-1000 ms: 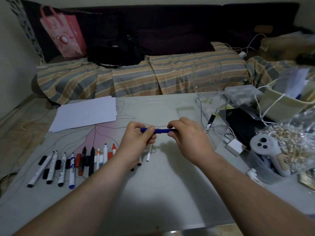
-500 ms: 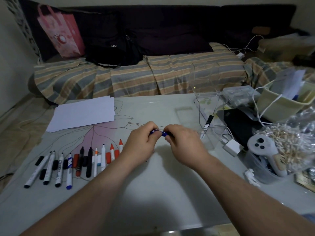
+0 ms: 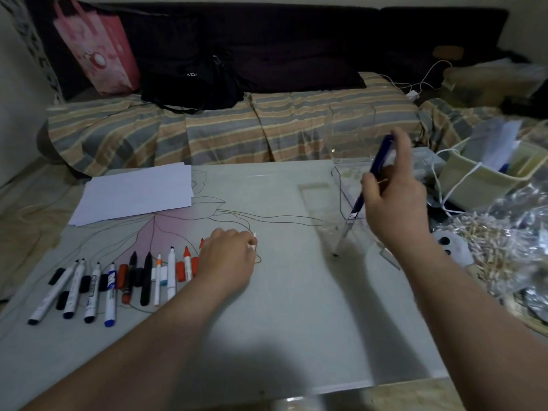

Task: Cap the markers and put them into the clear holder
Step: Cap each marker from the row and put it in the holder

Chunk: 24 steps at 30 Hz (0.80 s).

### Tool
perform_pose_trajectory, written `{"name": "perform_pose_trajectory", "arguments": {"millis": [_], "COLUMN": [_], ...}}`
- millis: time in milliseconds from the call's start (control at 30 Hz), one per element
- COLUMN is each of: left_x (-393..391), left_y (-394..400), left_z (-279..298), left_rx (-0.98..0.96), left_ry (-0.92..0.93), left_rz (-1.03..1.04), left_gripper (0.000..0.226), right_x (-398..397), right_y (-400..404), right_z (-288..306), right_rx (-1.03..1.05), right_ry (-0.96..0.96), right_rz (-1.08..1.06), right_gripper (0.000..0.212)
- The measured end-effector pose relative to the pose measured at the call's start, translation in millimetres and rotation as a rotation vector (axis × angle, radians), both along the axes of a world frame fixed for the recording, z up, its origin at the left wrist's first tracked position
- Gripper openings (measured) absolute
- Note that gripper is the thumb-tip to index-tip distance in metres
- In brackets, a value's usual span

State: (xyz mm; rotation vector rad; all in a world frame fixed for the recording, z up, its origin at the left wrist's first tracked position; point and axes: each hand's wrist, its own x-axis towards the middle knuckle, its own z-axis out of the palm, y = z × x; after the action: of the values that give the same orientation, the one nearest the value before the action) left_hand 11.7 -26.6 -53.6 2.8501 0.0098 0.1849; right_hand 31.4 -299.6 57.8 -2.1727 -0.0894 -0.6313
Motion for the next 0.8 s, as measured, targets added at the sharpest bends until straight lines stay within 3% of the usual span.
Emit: {"name": "perform_pose_trajectory", "arguments": {"millis": [133, 233, 300, 400, 533, 633, 733, 800], "left_x": [-0.7, -0.3, -0.4, 0.4, 0.0, -1.3, 3.7, 5.2], "left_y": [-3.9, -9.9, -12.3, -14.9, -19.3, -14.4, 7.5, 22.5], "left_z": [-7.6, -9.1, -14.5, -21.2, -20.1, -2.0, 11.5, 10.5], "left_rx": [0.121, 0.133, 0.144, 0.155, 0.090, -0.020, -0.021, 0.022], "left_ry": [0.031, 0.052, 0.067, 0.062, 0.086, 0.074, 0.091, 0.089], "left_rz": [0.040, 0.046, 0.035, 0.020, 0.034, 0.092, 0.122, 0.126], "left_gripper": [0.027, 0.033, 0.036, 0.030, 0.028, 0.021, 0.039, 0.038], "right_x": [5.6, 14.9, 19.2, 20.8, 17.6, 12.6, 0.4, -8.1], "right_y": [-11.6, -13.3, -12.8, -10.1, -0.1, 29.4, 71.0, 93.8], "right_z": [-28.7, -48.8, -56.1, -60.0, -57.2, -52.7, -73.5, -97.4], "right_rx": [-0.081, -0.323, -0.513, -0.559, -0.538, -0.484, -0.527, -0.626], "right_ry": [-0.020, 0.045, 0.116, 0.162, -0.034, -0.132, 0.206, 0.394], "right_rz": [-0.046, -0.039, -0.088, -0.125, -0.160, 0.052, 0.380, 0.513], "right_gripper": [0.039, 0.015, 0.014, 0.020, 0.022, 0.027, 0.032, 0.037]}}
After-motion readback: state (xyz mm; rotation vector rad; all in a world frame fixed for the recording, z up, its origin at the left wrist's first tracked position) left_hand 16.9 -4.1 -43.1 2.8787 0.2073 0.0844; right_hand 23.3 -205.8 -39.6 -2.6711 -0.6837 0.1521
